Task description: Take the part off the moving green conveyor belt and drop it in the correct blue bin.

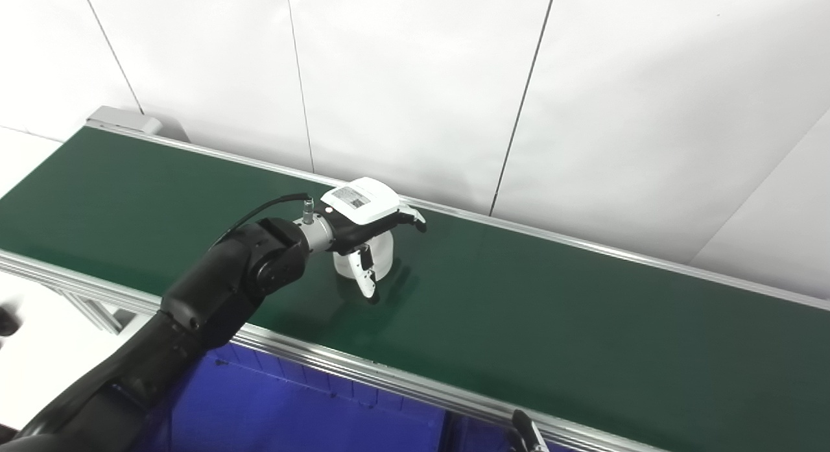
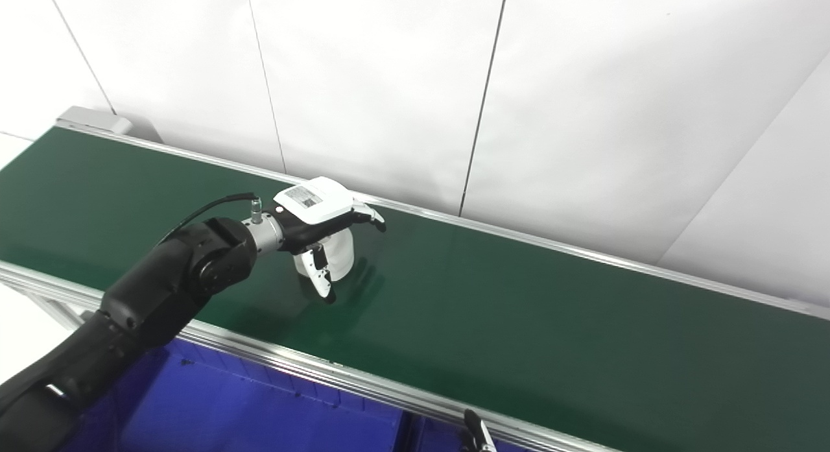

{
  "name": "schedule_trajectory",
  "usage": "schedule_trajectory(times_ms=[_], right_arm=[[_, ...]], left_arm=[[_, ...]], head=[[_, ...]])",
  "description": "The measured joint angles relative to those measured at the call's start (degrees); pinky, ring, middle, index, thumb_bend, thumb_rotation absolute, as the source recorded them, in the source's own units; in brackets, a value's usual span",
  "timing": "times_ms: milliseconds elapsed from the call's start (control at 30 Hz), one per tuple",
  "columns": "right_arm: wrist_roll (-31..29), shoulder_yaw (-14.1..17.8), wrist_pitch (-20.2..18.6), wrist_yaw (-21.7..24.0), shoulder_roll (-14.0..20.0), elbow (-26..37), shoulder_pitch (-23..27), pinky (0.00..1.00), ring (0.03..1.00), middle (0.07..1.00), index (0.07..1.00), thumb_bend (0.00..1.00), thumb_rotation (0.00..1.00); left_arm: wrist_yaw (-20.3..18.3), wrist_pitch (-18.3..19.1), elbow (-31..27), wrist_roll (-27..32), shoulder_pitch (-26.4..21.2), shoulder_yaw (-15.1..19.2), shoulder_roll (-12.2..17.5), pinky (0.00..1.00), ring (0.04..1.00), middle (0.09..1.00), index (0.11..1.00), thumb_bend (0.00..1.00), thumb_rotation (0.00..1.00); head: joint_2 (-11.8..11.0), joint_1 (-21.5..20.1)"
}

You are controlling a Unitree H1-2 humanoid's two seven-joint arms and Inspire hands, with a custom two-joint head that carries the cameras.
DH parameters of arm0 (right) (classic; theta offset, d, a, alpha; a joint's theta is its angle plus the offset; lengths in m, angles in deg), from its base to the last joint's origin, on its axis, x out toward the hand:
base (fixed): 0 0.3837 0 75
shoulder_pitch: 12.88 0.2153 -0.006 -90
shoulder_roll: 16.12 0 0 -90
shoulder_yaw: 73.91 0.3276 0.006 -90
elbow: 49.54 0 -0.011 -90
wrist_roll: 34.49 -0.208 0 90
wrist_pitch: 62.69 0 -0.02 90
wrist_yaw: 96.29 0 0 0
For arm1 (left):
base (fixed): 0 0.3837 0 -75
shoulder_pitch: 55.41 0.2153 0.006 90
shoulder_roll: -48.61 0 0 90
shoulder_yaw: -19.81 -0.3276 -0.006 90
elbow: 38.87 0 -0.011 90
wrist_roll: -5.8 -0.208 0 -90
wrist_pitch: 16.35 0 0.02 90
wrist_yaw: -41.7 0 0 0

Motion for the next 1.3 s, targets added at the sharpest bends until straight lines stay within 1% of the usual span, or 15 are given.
schedule_trajectory(times_ms=[133,333,400,467,567,633,700,733,767,800,867,900,1000,1100,1300], right_arm=[[-0.1,0.0,0.0,0.0,0.0,0.3,-0.1,0.92,0.927,0.959,0.953,0.93,1.00],[-0.1,-0.2,0.0,0.1,0.0,0.6,-0.4,0.93,0.931,0.961,0.958,0.92,1.00],[-0.2,-0.2,0.0,0.1,0.0,0.6,-0.4,0.92,0.930,0.960,0.956,0.92,1.00],[-0.3,-0.3,0.0,0.1,0.0,0.6,-0.5,0.92,0.928,0.958,0.953,0.92,1.00],[-0.3,-0.3,0.0,0.1,0.0,0.6,-0.5,0.92,0.926,0.955,0.951,0.93,1.00],[-0.3,-0.3,0.0,0.1,0.0,0.6,-0.5,0.91,0.925,0.955,0.949,0.92,1.00],[-0.3,-0.3,0.0,0.1,-0.1,0.6,-0.4,0.92,0.925,0.953,0.948,0.92,1.00],[-0.3,-0.4,0.0,0.1,-0.1,0.6,-0.5,0.92,0.924,0.953,0.947,0.92,1.00],[-0.3,-0.4,0.0,0.1,-0.1,0.6,-0.5,0.92,0.924,0.953,0.947,0.92,1.00],[-0.3,-0.4,0.0,0.1,-0.2,0.6,-0.5,0.92,0.924,0.953,0.947,0.92,1.00],[-0.3,-0.4,0.0,0.0,-0.2,0.6,-0.4,0.92,0.922,0.954,0.949,0.92,1.00],[-0.3,-0.4,0.0,0.0,-0.2,0.6,-0.4,0.92,0.923,0.955,0.951,0.92,1.00],[-0.3,-0.5,0.0,0.0,-0.4,0.6,-0.3,0.92,0.925,0.952,0.952,0.93,1.00],[-0.1,-0.7,-0.1,0.0,-0.9,0.6,-0.3,0.92,0.925,0.949,0.953,0.93,1.00],[-0.1,-0.7,-0.1,0.0,-1.2,0.6,-0.3,0.92,0.916,0.941,0.949,0.94,1.00]], left_arm=[[0.1,0.5,1.7,0.0,-0.2,-0.1,0.1,0.77,0.831,0.826,0.796,1.00,0.26],[0.5,1.6,2.3,-1.1,-0.2,-1.6,0.0,0.76,0.830,0.828,0.798,1.00,0.25],[2.5,1.8,3.5,-2.3,-0.1,-2.0,-0.2,0.75,0.821,0.820,0.791,0.97,0.22],[6.2,1.7,5.7,-3.5,0.0,-2.5,-0.7,0.73,0.793,0.795,0.767,0.95,0.18],[13.9,1.2,9.5,-4.8,0.2,-3.2,-2.0,0.69,0.753,0.757,0.730,0.95,0.14],[18.9,0.3,11.5,-5.0,0.2,-3.4,-3.0,0.66,0.718,0.725,0.695,0.91,0.09],[21.6,-0.6,13.2,-3.1,0.2,-2.8,-4.5,0.58,0.640,0.669,0.646,0.85,0.03],[22.4,-1.2,13.9,-1.9,0.2,-2.4,-5.1,0.50,0.576,0.622,0.568,0.69,0.04],[23.4,-2.1,15.1,-0.4,0.3,-1.9,-5.7,0.49,0.564,0.613,0.553,0.65,0.04],[24.6,-2.5,15.9,0.7,0.4,-1.6,-6.0,0.46,0.540,0.596,0.523,0.59,0.05],[27.4,-4.6,17.7,2.5,0.8,-1.6,-6.6,0.42,0.498,0.525,0.486,0.53,0.01],[28.8,-5.7,18.5,3.0,0.9,-1.6,-7.0,0.41,0.487,0.513,0.484,0.53,0.00],[31.3,-7.3,19.8,3.7,1.0,-2.3,-7.8,0.39,0.463,0.490,0.491,0.52,0.00],[31.4,-7.4,19.8,4.2,1.1,-2.3,-8.4,0.38,0.451,0.485,0.494,0.52,0.00],[31.4,-8.0,19.8,5.0,1.1,-2.6,-8.8,0.40,0.456,0.481,0.497,0.52,0.00]], head=[[0.2,0.1],[0.4,-0.2],[0.4,-0.2],[0.4,-0.3],[0.4,-0.3],[0.4,-0.3],[0.5,-0.6],[0.5,-0.6],[0.5,-0.6],[0.5,-0.7],[0.6,-0.6],[0.6,-0.6],[0.5,-0.8],[0.5,-1.0],[0.5,-1.1]])
